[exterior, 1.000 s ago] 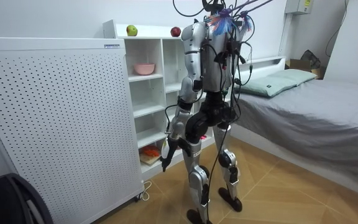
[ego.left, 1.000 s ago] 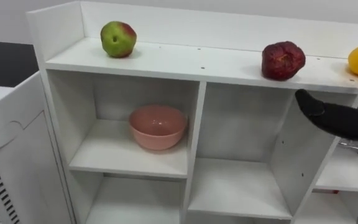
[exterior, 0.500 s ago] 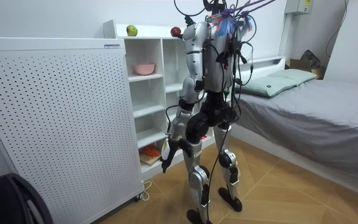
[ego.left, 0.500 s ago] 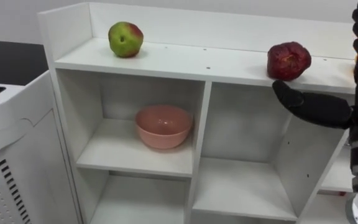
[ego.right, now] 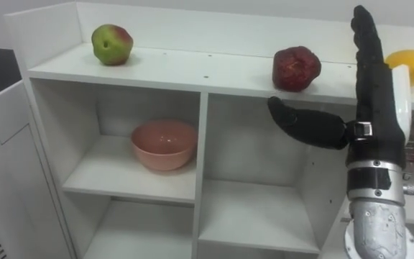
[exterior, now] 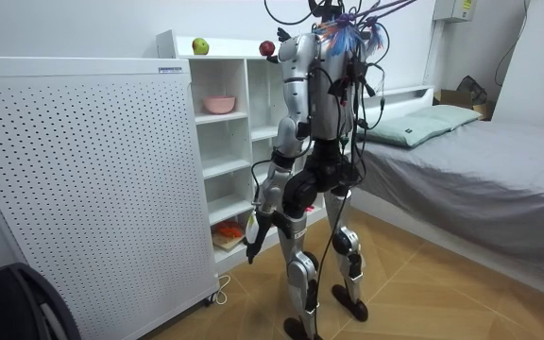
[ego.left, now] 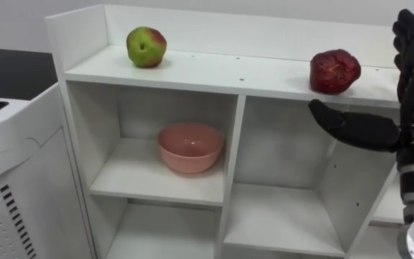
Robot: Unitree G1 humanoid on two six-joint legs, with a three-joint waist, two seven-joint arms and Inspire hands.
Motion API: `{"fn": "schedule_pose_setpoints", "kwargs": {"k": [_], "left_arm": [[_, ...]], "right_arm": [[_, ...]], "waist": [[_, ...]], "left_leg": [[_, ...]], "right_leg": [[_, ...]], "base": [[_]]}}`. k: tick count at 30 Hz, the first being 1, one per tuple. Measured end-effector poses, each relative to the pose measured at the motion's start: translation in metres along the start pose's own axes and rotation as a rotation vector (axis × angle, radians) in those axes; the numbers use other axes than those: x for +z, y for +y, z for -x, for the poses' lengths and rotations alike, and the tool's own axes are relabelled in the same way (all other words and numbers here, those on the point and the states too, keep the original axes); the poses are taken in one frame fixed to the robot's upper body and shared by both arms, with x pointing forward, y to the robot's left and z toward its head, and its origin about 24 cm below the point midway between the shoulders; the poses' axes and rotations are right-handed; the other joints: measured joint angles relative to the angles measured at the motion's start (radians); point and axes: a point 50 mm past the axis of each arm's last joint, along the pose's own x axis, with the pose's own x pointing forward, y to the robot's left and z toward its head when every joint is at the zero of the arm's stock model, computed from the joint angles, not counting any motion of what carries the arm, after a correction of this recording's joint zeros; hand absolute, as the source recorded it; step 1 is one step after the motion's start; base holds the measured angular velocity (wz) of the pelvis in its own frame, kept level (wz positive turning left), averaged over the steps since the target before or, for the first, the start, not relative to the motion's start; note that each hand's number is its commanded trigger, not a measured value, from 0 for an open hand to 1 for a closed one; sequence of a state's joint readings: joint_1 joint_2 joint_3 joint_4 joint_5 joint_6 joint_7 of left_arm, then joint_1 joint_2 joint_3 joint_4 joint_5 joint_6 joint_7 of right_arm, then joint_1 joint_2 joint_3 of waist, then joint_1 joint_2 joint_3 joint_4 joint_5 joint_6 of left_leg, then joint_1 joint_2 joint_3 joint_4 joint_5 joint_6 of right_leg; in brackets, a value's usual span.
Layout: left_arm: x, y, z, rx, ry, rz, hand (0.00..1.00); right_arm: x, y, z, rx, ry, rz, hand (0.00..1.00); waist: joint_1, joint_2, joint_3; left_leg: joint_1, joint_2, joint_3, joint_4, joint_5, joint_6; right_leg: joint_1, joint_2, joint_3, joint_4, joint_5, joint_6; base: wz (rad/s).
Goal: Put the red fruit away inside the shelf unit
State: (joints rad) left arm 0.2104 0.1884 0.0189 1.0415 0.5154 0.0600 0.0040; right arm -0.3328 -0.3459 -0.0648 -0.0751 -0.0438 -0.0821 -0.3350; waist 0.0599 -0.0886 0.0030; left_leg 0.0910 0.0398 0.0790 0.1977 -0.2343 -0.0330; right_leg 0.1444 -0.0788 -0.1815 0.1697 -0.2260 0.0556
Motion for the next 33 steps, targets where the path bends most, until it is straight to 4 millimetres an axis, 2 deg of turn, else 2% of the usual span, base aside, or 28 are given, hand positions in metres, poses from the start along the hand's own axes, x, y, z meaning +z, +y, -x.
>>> {"fn": "schedule_pose_setpoints", "kwargs": {"k": [2,22,27,33], "left_arm": [[-0.0006,-0.0008,0.0000,-0.017,0.005,0.000,0.00],[-0.0016,-0.0012,0.0001,-0.033,0.020,-0.001,0.00],[-0.0021,-0.0012,0.0001,-0.033,0.025,-0.001,0.00],[-0.0034,-0.0016,0.0003,-0.034,0.034,-0.002,0.00]], "right_arm": [[-0.0054,-0.0005,0.0000,0.014,0.028,0.019,0.00],[-0.0052,-0.0020,-0.0034,0.037,0.024,0.039,0.00],[-0.0031,-0.0014,-0.0054,0.035,0.016,0.037,0.00],[-0.0018,-0.0010,-0.0078,0.033,0.018,0.037,0.00]], "waist": [[0.001,0.000,0.0001],[0.002,0.007,0.0035],[0.003,0.007,-0.0022],[0.002,0.004,-0.0045]], "left_leg": [[-0.003,0.000,-0.001,0.000,0.000,0.000],[-0.011,0.000,-0.006,0.005,0.001,-0.001],[-0.029,0.000,-0.008,0.009,0.004,-0.002],[-0.035,0.000,-0.010,0.009,0.006,-0.002]], "right_leg": [[0.001,0.000,-0.003,0.000,0.000,0.000],[-0.002,0.000,-0.015,0.000,0.000,0.000],[-0.016,0.000,-0.016,0.002,0.001,-0.001],[-0.023,0.000,-0.017,0.002,0.001,-0.002]], "base": [[0.02],[0.00],[0.00],[0.00]]}}
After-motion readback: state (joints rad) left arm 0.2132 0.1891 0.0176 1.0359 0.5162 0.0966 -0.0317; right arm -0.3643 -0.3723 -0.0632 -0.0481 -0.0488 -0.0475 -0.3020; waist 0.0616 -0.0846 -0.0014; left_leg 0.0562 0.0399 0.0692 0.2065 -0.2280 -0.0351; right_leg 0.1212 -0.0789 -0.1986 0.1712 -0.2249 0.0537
